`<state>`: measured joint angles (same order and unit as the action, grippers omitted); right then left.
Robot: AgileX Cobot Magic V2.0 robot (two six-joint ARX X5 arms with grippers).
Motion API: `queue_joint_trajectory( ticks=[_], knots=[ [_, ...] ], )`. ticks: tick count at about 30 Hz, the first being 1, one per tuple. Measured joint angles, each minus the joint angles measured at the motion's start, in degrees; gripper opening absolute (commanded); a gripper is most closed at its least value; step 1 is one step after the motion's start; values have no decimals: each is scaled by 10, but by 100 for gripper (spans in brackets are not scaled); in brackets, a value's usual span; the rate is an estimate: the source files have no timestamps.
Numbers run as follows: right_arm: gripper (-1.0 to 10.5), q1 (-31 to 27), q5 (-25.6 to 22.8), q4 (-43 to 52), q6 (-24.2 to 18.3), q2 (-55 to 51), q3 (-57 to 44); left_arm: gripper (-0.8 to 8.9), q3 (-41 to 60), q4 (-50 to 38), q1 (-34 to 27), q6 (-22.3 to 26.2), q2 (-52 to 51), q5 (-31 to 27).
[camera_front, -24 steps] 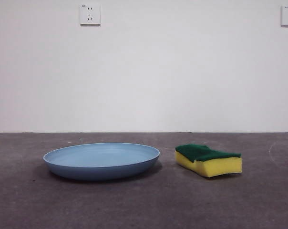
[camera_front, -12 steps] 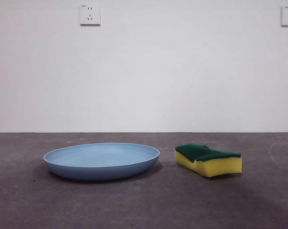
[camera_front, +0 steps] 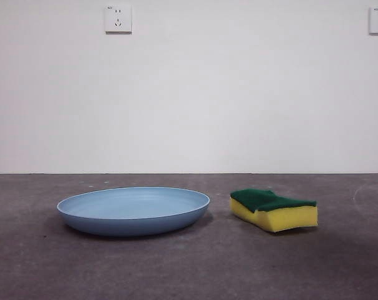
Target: Pick up the plate,pick up the cloth,clean the plate with the cloth
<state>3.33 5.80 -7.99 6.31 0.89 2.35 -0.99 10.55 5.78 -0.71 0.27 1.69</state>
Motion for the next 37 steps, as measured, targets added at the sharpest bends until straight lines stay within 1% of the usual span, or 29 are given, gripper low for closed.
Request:
queue_joint_trajectory(
  ticks=[7,37],
  knots=[
    [1,0,-3,-16,17,-6,-14,-3,0,0,0,0,0,0],
    [1,0,-2,-16,17,-6,-14,-3,0,0,0,0,0,0]
  ],
)
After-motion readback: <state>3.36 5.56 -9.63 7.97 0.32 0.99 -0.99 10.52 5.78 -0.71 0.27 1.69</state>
